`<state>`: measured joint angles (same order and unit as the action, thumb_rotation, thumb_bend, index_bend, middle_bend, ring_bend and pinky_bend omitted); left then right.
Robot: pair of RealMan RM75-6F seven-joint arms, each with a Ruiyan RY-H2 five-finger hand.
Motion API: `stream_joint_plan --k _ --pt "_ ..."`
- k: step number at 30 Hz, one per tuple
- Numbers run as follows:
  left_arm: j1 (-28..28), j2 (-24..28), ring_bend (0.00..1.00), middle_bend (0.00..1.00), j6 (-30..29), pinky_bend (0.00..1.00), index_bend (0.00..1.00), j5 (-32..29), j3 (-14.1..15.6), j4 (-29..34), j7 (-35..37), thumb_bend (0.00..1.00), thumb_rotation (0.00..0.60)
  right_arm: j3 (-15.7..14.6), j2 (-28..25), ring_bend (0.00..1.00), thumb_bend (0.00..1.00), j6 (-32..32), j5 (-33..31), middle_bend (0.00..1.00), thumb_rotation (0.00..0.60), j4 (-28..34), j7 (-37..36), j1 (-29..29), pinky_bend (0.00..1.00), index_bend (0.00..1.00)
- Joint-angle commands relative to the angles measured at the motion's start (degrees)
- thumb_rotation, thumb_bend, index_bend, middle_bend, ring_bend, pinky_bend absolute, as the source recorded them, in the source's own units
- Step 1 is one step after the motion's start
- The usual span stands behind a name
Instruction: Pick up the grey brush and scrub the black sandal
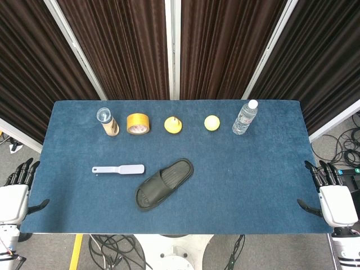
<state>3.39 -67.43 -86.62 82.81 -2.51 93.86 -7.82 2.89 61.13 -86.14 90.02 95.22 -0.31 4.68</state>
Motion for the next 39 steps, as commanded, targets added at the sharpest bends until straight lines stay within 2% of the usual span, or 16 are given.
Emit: stream_joint_plan --k 1,6,8,12,14,16,18,21,23,26,29,33,39 --pt "0.0 -0.1 0.1 0.13 0.3 0.22 0.05 -0.1 0.1 0.0 -0.1 0.03 0.6 0.0 0.1 0.0 0.03 0.1 0.0 0.19 0.6 -0.1 -0.1 0.1 0.05 0.0" --pt "0.8 0.5 0.1 0.14 2.1 0.22 0.06 -0.2 0.3 0.3 -0.3 0.03 0.6 0.2 0.2 0.0 0.03 0.2 -0.1 0.19 0.6 -0.3 -0.2 0.3 0.05 0.0" --pt "1.6 1.2 0.1 0.13 3.5 0.22 0.09 -0.1 0.2 0.4 -0.1 0.03 0.6 0.3 0.2 0.0 0.03 -0.1 -0.1 0.19 0.6 -0.3 0.0 0.3 0.05 0.0" --pt "5.3 2.3 0.12 0.15 7.7 0.22 0.14 -0.7 -2.1 0.1 2.0 0.03 0.6 0.7 0.2 0.0 0.03 -0.6 0.0 0.19 0.6 -0.1 0.3 0.3 0.05 0.0" --pt "7.8 2.7 0.17 0.21 10.6 0.23 0.2 -1.2 -3.3 -0.8 2.2 0.03 0.6 0.9 -0.1 0.0 0.03 -0.6 0.1 0.19 0.6 0.0 0.6 0.5 0.05 0.0" --pt "11.4 3.4 0.23 0.29 15.8 0.27 0.28 -2.1 -4.5 -1.7 2.6 0.03 0.6 1.1 -0.4 0.0 0.03 -0.7 0.2 0.19 0.6 0.3 1.0 0.7 0.05 0.0" --pt "15.3 3.7 0.26 0.33 22.0 0.29 0.33 -3.4 -5.6 -3.1 4.9 0.03 0.6 1.3 -0.5 0.0 0.03 -0.8 0.4 0.19 0.6 0.4 1.1 0.8 0.05 0.0" --pt "21.3 4.5 0.28 0.35 33.8 0.35 0.35 -5.4 -5.8 -5.7 7.9 0.06 0.6 1.4 -0.6 0.0 0.03 -1.1 0.5 0.19 0.6 0.3 1.0 0.8 0.05 0.0" --pt "25.2 4.3 0.31 0.37 40.7 0.36 0.34 -6.3 -6.0 -7.7 10.4 0.14 0.6 1.4 -0.6 0.0 0.03 -1.0 0.3 0.19 0.6 0.1 0.8 0.8 0.05 0.0" --pt "29.4 2.6 0.33 0.38 47.9 0.42 0.33 -7.7 -6.2 -10.9 13.4 0.24 0.6 1.5 -0.7 0.0 0.03 -0.9 0.0 0.19 0.6 -0.1 0.6 0.8 0.05 0.0" --pt "32.1 0.1 0.35 0.4 52.5 0.48 0.33 -9.3 -6.0 -14.7 14.4 0.26 0.6 1.6 -0.9 0.0 0.03 -1.0 -0.2 0.19 0.6 -0.2 0.5 0.8 0.05 0.0" --pt "35.2 -3.6 0.39 0.43 58.4 0.52 0.34 -12.8 -5.4 -19.7 15.3 0.26 0.6 1.8 -1.2 0.0 0.03 -1.2 -0.7 0.19 0.6 -0.1 0.4 0.7 0.05 0.0" --pt "36.8 -5.5 0.44 0.47 61.0 0.55 0.37 -14.5 -4.7 -21.0 16.3 0.26 0.6 1.8 -1.2 0.0 0.03 -0.8 -1.2 0.2 0.6 -0.1 0.6 0.8 0.05 0.0"
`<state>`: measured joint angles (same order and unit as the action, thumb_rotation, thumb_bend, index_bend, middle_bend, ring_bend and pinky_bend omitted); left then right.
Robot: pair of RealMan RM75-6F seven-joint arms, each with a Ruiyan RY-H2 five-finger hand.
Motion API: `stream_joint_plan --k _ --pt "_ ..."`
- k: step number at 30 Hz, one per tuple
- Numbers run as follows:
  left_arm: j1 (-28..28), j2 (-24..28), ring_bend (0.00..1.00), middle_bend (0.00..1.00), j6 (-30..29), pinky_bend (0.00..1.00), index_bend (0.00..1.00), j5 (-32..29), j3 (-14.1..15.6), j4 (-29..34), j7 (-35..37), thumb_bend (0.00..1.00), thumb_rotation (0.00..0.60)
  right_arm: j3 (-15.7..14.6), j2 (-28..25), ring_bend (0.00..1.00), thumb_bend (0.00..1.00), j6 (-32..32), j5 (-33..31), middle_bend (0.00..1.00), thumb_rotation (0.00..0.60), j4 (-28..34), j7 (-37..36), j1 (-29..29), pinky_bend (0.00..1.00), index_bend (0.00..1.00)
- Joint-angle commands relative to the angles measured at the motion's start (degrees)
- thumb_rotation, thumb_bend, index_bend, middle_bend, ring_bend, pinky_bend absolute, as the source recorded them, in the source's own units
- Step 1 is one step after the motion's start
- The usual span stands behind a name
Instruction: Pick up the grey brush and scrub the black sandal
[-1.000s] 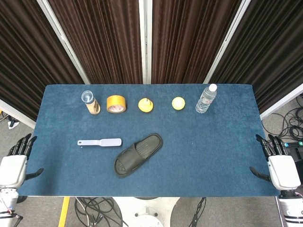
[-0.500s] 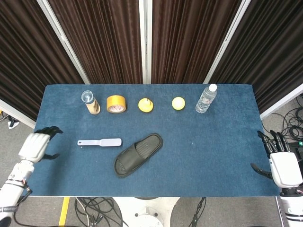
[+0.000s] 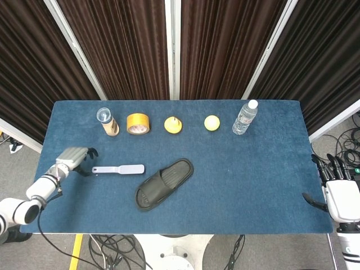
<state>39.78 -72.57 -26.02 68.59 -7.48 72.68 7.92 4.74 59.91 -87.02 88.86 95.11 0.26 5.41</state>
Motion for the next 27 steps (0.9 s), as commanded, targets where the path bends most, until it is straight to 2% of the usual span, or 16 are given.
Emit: stream_joint_plan --k 1,6,16,27 --pt "0.6 -0.4 0.45 0.48 0.6 0.55 0.38 -0.3 0.3 0.5 0.8 0.26 0.6 0.0 0.1 0.0 0.03 0.2 -0.1 0.2 0.6 0.0 0.1 0.1 0.05 0.0" --pt "1.3 -1.0 0.49 0.51 1.0 0.58 0.4 -0.2 0.7 1.0 1.6 0.26 0.6 0.0 0.4 0.0 0.03 0.5 -0.5 0.2 0.6 -0.3 0.0 0.1 0.05 0.0" --pt "3.1 -3.6 0.49 0.51 2.9 0.58 0.4 -3.1 2.3 -3.0 0.3 0.26 0.6 -0.2 0.7 0.0 0.03 0.9 -1.0 0.2 0.6 -1.0 -0.6 0.1 0.05 0.0" --pt "4.2 -3.0 0.55 0.54 5.8 0.63 0.43 -3.8 3.2 -0.6 1.9 0.26 0.6 -0.3 1.0 0.0 0.03 1.3 -1.6 0.21 0.6 -1.5 -1.0 0.0 0.05 0.0"
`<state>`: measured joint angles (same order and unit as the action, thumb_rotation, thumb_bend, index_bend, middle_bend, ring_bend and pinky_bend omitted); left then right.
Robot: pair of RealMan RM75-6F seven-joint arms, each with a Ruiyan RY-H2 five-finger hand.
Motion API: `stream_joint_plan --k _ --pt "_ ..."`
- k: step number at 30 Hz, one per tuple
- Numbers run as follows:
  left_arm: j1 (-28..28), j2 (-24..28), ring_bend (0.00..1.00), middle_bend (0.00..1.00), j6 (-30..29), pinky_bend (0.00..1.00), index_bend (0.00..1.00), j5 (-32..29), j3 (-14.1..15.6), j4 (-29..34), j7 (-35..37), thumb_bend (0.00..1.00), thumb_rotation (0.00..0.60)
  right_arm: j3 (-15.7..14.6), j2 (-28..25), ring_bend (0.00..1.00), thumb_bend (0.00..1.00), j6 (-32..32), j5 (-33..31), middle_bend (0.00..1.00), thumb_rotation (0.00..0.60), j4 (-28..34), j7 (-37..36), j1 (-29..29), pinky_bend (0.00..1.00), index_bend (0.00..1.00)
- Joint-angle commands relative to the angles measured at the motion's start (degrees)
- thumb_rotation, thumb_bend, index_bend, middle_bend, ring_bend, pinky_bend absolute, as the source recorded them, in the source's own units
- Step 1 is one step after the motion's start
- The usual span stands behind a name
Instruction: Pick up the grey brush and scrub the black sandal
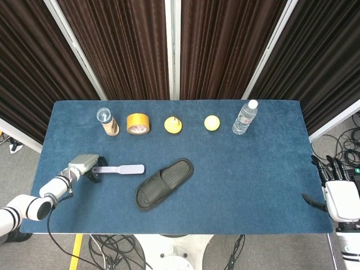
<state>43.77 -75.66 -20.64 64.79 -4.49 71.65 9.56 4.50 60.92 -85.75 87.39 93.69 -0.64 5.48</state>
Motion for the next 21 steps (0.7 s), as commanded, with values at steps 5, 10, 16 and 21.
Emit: stream_joint_plan --k 5,10,16,21 --pt "0.9 -0.1 0.55 0.54 0.9 0.64 0.43 -0.2 0.6 1.0 0.0 0.26 0.6 0.0 0.1 0.0 0.03 -0.1 -0.4 0.21 0.6 -0.2 -0.3 -0.2 0.05 0.0" --pt "2.1 -0.2 0.56 0.55 1.3 0.64 0.43 -1.0 0.4 1.9 -0.1 0.26 0.6 -0.1 0.0 0.0 0.03 -0.3 -0.4 0.22 0.6 -0.2 -0.3 -0.5 0.05 0.0" --pt "3.8 -1.0 0.57 0.56 1.3 0.65 0.46 -2.1 1.2 1.6 -2.0 0.27 0.6 -0.2 -0.2 0.0 0.03 -0.7 -0.4 0.22 0.6 -0.2 -0.5 -0.8 0.05 0.0" --pt "6.1 -2.1 0.58 0.57 1.6 0.67 0.48 -5.3 3.3 0.7 -5.6 0.28 0.6 -0.2 -0.4 0.0 0.03 -0.9 -0.6 0.22 0.6 -0.1 -0.7 -1.1 0.05 0.0"
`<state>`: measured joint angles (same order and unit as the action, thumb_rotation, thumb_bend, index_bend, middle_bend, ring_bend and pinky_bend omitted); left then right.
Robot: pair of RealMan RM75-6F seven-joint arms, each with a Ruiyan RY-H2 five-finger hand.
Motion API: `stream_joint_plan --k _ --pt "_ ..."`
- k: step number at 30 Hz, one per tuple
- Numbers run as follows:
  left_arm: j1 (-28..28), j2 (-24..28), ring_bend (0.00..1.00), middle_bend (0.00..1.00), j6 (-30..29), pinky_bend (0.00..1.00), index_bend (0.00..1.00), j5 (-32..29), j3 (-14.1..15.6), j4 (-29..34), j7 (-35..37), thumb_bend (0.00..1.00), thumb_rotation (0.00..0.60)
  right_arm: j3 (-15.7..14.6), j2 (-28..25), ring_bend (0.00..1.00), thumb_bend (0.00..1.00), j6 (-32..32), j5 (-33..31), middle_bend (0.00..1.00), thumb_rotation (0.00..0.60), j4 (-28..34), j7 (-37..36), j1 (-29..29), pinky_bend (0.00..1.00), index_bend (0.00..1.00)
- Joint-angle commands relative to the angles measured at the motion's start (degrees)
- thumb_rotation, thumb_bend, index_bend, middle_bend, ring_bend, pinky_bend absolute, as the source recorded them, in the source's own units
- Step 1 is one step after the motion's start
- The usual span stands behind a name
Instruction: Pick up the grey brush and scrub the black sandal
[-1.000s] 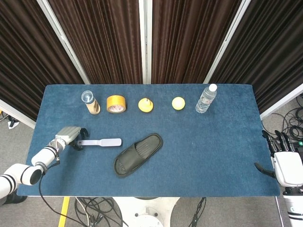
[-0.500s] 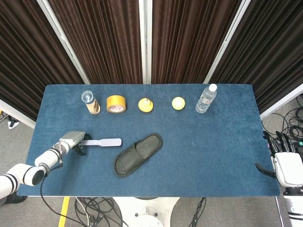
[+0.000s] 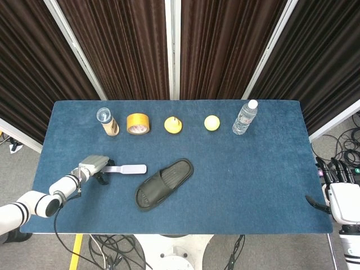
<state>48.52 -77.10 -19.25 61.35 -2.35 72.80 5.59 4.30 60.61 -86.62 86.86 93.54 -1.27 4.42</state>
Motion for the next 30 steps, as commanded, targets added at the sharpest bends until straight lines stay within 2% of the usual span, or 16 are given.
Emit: stream_joint_plan --k 1,6,11,18,23,26,30 --pt "1.8 -0.8 0.58 0.57 0.1 0.68 0.48 -2.4 1.5 -0.5 -2.2 0.28 0.6 0.0 -0.1 0.0 0.03 -0.1 0.0 0.22 0.6 0.0 -0.1 -0.1 0.05 0.0" --pt "3.6 -1.2 0.64 0.63 -0.7 0.72 0.56 -5.5 2.6 0.0 -4.3 0.31 0.6 0.0 0.1 0.0 0.03 -0.4 -0.1 0.22 0.6 -0.1 -0.3 -0.4 0.05 0.0" --pt "4.8 -1.9 0.76 0.75 -1.1 0.82 0.69 -7.3 3.2 0.1 -5.3 0.32 0.6 0.1 0.1 0.0 0.03 -0.5 -0.4 0.22 0.6 -0.2 -0.5 -0.5 0.05 0.0" --pt "5.8 -4.4 0.83 0.85 -3.3 0.93 0.77 -9.6 4.1 -1.8 -6.9 0.32 0.6 0.1 0.2 0.0 0.04 -0.2 -0.6 0.23 0.6 -0.2 -0.5 -0.6 0.05 0.0" --pt "5.2 -6.1 0.9 0.93 -5.7 0.99 0.91 -11.9 3.8 -2.8 -6.9 0.31 0.6 0.0 0.2 0.0 0.04 0.0 -0.7 0.23 0.6 -0.2 -0.7 -0.6 0.05 0.0" --pt "3.6 -7.2 0.96 0.99 -8.9 1.0 0.98 -11.9 2.8 -3.4 -6.1 0.4 0.6 0.0 0.2 0.0 0.04 0.1 -0.8 0.23 0.6 -0.2 -0.8 -0.6 0.05 0.01" --pt "-1.5 -9.0 1.0 1.0 -18.7 1.0 1.0 -6.9 0.3 -3.9 -1.9 0.52 0.6 0.0 0.0 0.0 0.04 0.2 -0.9 0.24 0.6 0.1 -0.7 -0.7 0.05 0.01"
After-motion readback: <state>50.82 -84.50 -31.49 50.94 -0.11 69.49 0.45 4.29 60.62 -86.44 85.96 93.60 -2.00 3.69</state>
